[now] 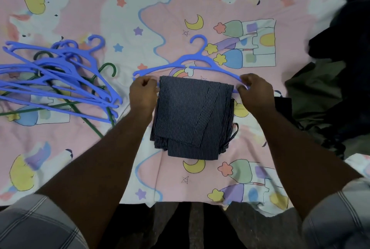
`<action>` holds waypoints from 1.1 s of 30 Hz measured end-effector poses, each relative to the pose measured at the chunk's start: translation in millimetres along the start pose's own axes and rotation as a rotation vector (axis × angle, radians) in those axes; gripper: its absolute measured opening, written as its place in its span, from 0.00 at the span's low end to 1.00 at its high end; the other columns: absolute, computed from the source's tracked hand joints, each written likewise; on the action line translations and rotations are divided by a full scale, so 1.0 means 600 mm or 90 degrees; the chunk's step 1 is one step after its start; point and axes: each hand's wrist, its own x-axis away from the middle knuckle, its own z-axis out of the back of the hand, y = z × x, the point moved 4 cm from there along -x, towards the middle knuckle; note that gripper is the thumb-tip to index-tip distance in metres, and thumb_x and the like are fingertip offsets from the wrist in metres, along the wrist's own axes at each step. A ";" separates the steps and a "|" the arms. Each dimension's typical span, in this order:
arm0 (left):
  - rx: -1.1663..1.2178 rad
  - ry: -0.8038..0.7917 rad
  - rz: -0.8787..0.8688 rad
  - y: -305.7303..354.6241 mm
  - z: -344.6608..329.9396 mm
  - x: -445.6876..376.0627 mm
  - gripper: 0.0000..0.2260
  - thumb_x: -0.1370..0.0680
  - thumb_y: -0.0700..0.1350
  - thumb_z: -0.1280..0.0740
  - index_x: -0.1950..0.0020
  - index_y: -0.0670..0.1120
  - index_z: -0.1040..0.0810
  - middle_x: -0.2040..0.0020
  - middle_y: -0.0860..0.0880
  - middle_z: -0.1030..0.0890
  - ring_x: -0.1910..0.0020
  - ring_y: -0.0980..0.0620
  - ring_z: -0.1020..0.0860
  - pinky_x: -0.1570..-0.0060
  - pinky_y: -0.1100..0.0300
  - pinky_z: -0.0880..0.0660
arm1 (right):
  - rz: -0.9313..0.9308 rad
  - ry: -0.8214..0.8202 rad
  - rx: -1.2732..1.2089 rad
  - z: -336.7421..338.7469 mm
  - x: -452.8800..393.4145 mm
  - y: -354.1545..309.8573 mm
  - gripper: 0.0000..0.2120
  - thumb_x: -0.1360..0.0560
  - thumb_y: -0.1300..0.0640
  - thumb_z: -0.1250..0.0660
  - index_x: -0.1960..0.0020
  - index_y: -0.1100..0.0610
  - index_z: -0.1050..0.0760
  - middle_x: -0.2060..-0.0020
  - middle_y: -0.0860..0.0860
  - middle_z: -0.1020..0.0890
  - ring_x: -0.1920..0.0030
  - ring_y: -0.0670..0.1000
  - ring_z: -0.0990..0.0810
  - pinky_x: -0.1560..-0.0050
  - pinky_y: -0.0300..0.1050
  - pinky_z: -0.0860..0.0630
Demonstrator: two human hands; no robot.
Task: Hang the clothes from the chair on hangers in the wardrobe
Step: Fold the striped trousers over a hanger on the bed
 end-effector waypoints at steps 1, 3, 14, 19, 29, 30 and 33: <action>0.058 -0.027 0.026 0.006 -0.022 0.003 0.05 0.20 0.43 0.36 0.54 0.47 0.21 0.60 0.49 0.19 0.60 0.50 0.20 0.60 0.57 0.24 | 0.007 -0.012 0.007 -0.003 -0.016 -0.002 0.16 0.22 0.54 0.31 0.35 0.57 0.22 0.41 0.54 0.17 0.42 0.55 0.20 0.39 0.45 0.28; 0.155 -0.117 0.125 0.014 -0.067 0.011 0.09 0.17 0.48 0.38 0.44 0.45 0.21 0.52 0.47 0.16 0.54 0.50 0.17 0.52 0.58 0.21 | 0.016 -0.042 0.016 -0.010 -0.043 -0.006 0.17 0.22 0.53 0.31 0.34 0.56 0.22 0.40 0.53 0.18 0.41 0.55 0.20 0.39 0.44 0.29; 0.141 -0.208 0.247 0.024 -0.132 -0.030 0.19 0.17 0.55 0.38 0.34 0.42 0.24 0.39 0.43 0.18 0.41 0.46 0.18 0.40 0.51 0.21 | 0.056 -0.190 0.016 -0.059 -0.139 -0.047 0.15 0.23 0.52 0.29 0.40 0.59 0.18 0.48 0.56 0.16 0.47 0.56 0.19 0.48 0.44 0.28; 0.165 -0.225 0.236 0.031 -0.119 -0.013 0.18 0.17 0.55 0.38 0.35 0.44 0.23 0.39 0.45 0.17 0.41 0.48 0.17 0.39 0.52 0.22 | 0.070 -0.131 -0.084 -0.018 -0.126 -0.071 0.12 0.24 0.54 0.28 0.41 0.56 0.17 0.56 0.50 0.17 0.55 0.50 0.20 0.53 0.40 0.30; 0.277 -0.225 0.200 0.118 -0.048 0.058 0.13 0.17 0.51 0.37 0.38 0.44 0.22 0.41 0.46 0.16 0.43 0.46 0.17 0.43 0.52 0.22 | 0.212 -0.052 -0.119 0.108 -0.050 -0.176 0.11 0.24 0.54 0.28 0.42 0.52 0.17 0.56 0.45 0.20 0.56 0.44 0.25 0.56 0.26 0.35; 0.279 -0.227 0.193 0.133 -0.039 0.068 0.13 0.17 0.50 0.37 0.38 0.44 0.22 0.41 0.46 0.16 0.43 0.46 0.17 0.42 0.52 0.22 | 0.230 -0.043 -0.116 0.124 -0.040 -0.191 0.11 0.24 0.55 0.28 0.42 0.53 0.16 0.57 0.45 0.20 0.56 0.44 0.25 0.55 0.26 0.34; 0.274 -0.235 0.161 0.175 -0.008 0.099 0.13 0.17 0.50 0.38 0.38 0.44 0.22 0.41 0.46 0.16 0.42 0.47 0.17 0.41 0.53 0.22 | 0.275 -0.026 -0.114 0.166 -0.014 -0.239 0.12 0.24 0.55 0.28 0.41 0.54 0.16 0.54 0.49 0.18 0.52 0.47 0.23 0.50 0.36 0.32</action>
